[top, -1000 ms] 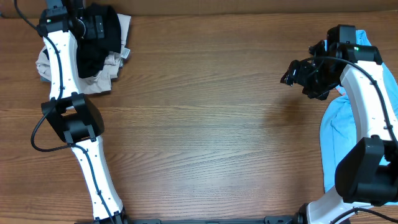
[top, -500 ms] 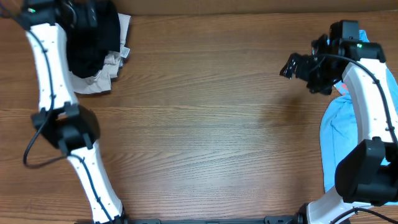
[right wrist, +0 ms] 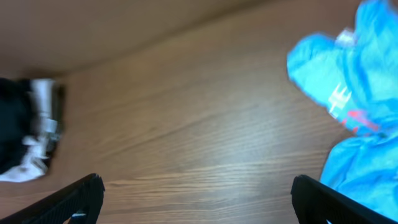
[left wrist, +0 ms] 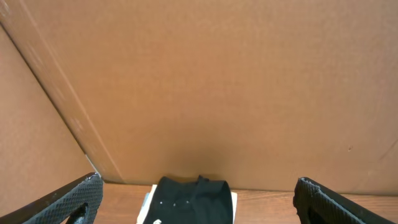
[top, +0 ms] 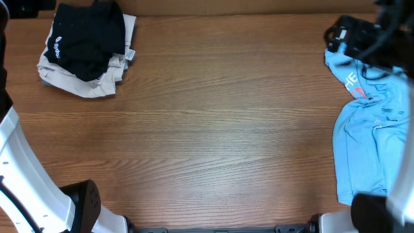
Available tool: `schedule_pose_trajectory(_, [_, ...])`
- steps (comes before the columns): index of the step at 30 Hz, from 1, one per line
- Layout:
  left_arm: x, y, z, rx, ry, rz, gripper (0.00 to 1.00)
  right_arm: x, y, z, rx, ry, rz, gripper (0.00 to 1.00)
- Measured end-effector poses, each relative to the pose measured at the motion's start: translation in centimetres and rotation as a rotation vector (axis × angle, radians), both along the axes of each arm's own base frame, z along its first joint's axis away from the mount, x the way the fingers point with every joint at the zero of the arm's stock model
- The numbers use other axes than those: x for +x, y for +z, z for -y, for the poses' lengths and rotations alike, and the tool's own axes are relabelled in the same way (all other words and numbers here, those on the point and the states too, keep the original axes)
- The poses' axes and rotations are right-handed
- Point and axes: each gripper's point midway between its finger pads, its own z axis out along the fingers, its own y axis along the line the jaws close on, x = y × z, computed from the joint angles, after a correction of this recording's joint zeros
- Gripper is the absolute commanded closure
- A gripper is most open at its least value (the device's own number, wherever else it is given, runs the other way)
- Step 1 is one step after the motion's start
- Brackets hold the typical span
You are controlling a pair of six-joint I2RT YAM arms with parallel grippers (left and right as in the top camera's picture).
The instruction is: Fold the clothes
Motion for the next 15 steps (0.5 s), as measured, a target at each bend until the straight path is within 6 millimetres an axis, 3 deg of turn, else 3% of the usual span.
schedule_pose_trajectory(3, [0.5,-0.7,-0.1,-0.005,0.0,-0.023,0.0,-3.5,4.5,-0.4,-0.015,0.003,0.129,0.0])
schedule_pose_trajectory(6, [1.2,-2.0,-0.3,-0.014,0.0,-0.061,0.0,-6.2,7.0,-0.8,-0.025,0.003,0.213,0.0])
schedule_pose_trajectory(9, [1.5,-3.1,-0.3,-0.023,0.0,-0.098,0.0,-7.6,8.0,-0.9,-0.03,0.004,0.249,0.0])
schedule_pose_trajectory(15, [0.4,-6.1,-0.1,-0.053,0.0,-0.225,0.0,-7.4,7.7,-0.9,-0.028,0.004,0.237,0.0])
